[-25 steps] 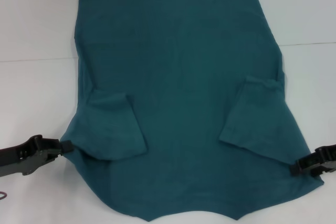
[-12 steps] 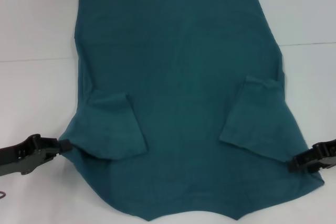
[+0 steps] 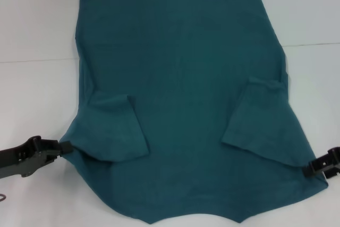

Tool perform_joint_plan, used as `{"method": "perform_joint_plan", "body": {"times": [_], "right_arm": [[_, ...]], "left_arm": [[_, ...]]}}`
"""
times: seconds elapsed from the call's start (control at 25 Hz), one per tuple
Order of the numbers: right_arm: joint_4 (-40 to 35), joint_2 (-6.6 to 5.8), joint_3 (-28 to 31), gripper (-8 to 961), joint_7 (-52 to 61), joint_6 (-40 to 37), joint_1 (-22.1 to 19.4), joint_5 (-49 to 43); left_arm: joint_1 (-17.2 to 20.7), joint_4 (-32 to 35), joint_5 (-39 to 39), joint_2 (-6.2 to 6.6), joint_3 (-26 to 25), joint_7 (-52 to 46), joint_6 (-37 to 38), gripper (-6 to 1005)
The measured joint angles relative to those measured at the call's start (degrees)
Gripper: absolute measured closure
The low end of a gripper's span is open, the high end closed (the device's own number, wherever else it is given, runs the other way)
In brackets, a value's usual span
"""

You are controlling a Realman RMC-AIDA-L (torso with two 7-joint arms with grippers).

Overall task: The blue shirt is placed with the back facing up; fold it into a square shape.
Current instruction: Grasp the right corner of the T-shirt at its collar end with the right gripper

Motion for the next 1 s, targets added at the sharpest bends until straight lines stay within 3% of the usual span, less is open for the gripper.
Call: {"method": "perform_joint_plan", "body": {"times": [1.0], "right_arm": [[0.04, 2.73, 0.32, 206, -1.5, 0.0, 1.71, -0.25]], "left_arm": [[0.09, -0.55, 0.01, 0.0, -0.04, 0.0, -0.62, 982]]}}
